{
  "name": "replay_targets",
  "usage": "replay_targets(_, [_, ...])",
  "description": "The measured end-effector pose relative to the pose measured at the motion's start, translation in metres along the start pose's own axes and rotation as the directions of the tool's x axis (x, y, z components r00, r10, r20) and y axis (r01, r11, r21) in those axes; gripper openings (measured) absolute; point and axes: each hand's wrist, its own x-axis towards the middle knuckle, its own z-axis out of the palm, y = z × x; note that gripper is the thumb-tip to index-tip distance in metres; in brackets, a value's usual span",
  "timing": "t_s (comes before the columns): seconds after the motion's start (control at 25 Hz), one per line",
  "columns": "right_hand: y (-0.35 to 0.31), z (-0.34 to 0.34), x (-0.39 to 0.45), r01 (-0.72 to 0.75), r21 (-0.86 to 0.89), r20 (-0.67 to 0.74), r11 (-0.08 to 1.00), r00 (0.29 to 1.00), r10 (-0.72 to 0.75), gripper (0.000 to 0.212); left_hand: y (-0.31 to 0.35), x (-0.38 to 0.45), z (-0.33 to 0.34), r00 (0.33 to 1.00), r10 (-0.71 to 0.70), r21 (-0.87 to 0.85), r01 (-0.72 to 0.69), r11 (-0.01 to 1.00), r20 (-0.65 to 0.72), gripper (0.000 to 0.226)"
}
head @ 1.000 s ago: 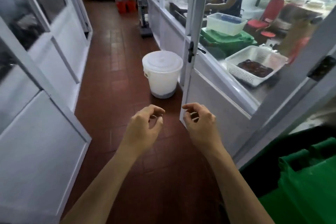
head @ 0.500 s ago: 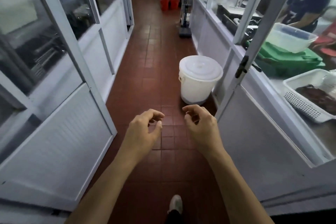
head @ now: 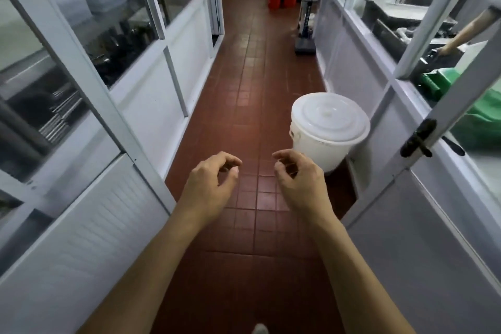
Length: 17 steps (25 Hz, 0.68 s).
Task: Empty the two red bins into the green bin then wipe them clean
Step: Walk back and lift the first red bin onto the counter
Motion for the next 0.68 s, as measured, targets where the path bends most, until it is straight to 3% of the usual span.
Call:
replay_targets(0.36, [0.014,0.038,0.178,0.039,0.020,0.021,0.999,0.999,-0.040,0.016,-0.028,0.173,0.003,0.997,-0.001,-0.036,-0.002,0.999,-0.081,0.014])
replay_targets(0.68, [0.016,0.111,0.383,0.035,0.010,-0.026,0.999,0.999,-0.035,0.016,-0.090,0.382,-0.002,0.996,0.047,-0.090,-0.053,0.995,-0.073,0.015])
